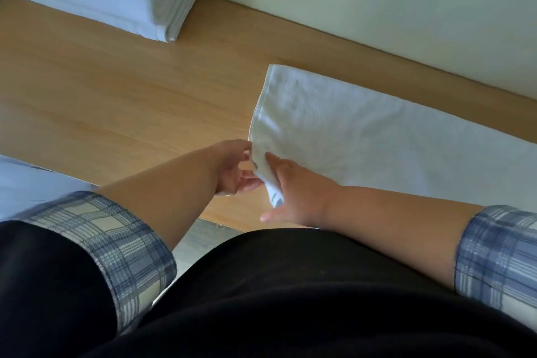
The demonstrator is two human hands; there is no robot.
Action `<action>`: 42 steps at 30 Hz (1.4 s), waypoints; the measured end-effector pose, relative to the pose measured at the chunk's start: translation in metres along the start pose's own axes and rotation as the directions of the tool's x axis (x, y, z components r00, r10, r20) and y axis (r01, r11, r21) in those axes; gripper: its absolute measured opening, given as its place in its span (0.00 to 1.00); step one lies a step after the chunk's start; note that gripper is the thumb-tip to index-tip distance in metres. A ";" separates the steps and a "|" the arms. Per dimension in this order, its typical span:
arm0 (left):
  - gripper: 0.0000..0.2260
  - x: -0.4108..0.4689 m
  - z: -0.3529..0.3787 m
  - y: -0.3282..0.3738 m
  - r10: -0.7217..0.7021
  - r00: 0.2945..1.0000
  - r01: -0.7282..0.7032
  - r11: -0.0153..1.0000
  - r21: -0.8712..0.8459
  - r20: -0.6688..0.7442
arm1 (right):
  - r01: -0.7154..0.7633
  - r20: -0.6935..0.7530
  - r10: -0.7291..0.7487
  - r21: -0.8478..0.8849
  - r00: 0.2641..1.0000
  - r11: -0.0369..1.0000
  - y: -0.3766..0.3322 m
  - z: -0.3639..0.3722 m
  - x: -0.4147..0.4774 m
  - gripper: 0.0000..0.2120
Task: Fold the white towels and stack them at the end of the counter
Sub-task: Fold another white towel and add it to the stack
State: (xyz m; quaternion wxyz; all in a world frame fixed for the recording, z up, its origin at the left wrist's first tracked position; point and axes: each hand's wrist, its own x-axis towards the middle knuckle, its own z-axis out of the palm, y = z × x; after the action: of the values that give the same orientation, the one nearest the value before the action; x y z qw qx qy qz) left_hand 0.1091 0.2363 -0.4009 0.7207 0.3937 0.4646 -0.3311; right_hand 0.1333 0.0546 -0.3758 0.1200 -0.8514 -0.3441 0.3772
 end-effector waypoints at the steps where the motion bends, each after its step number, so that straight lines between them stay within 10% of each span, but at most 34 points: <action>1: 0.12 -0.004 0.000 -0.001 -0.023 0.999 0.024 0.998 -0.058 0.024 | 0.008 -0.049 -0.006 0.037 0.999 0.999 -0.001 0.000 0.001 0.37; 4: 0.12 -0.011 0.004 -0.003 0.034 0.998 -0.036 0.998 -0.047 -0.050 | -0.050 -0.263 0.078 0.110 0.962 0.993 0.002 -0.006 0.010 0.06; 9: 0.11 -0.002 0.007 -0.024 0.323 0.900 -0.156 0.865 0.477 -0.292 | -0.171 -0.309 0.256 0.277 0.916 0.946 0.018 -0.006 0.008 0.12; 13: 0.32 0.007 0.009 -0.042 0.439 0.854 -0.148 0.720 0.678 -0.280 | -0.161 -0.302 0.243 0.273 0.922 0.948 0.020 -0.001 0.006 0.12; 18: 0.13 0.018 0.004 -0.049 0.538 0.814 -0.048 0.437 0.898 -0.218 | -0.088 -0.284 0.150 0.220 0.947 0.972 0.014 0.000 0.003 0.14; 24: 0.08 0.015 -0.018 -0.049 0.413 0.902 -0.179 0.622 0.762 -0.126 | 0.078 -0.384 -0.024 0.127 0.923 0.989 -0.005 -0.004 0.009 0.09; 27: 0.05 0.019 -0.025 -0.048 0.437 0.887 -0.177 0.622 0.762 -0.150 | 0.176 -0.057 -0.176 0.009 0.983 0.984 -0.012 0.005 0.018 0.08; 31: 0.06 0.023 -0.034 -0.044 0.559 0.800 -0.123 0.510 0.851 -0.219 | 0.188 0.118 -0.170 -0.166 0.978 0.968 -0.003 0.020 0.021 0.10; 36: 0.11 0.028 -0.030 -0.021 0.373 0.885 -0.241 0.880 0.410 -0.280 | 0.067 0.061 -0.062 -0.081 0.996 0.994 0.013 0.005 0.021 0.24; 42: 0.08 0.040 -0.030 0.009 0.450 0.869 -0.322 0.831 0.454 -0.207 | -0.034 0.071 0.031 0.041 0.997 0.999 0.033 0.000 0.017 0.26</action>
State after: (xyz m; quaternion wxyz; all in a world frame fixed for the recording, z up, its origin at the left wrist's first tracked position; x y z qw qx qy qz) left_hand 0.1182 0.2621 -0.4441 0.5950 0.6670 0.4010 -0.2006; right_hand 0.1577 0.0413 -0.4004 0.1196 -0.8405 -0.3260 0.4159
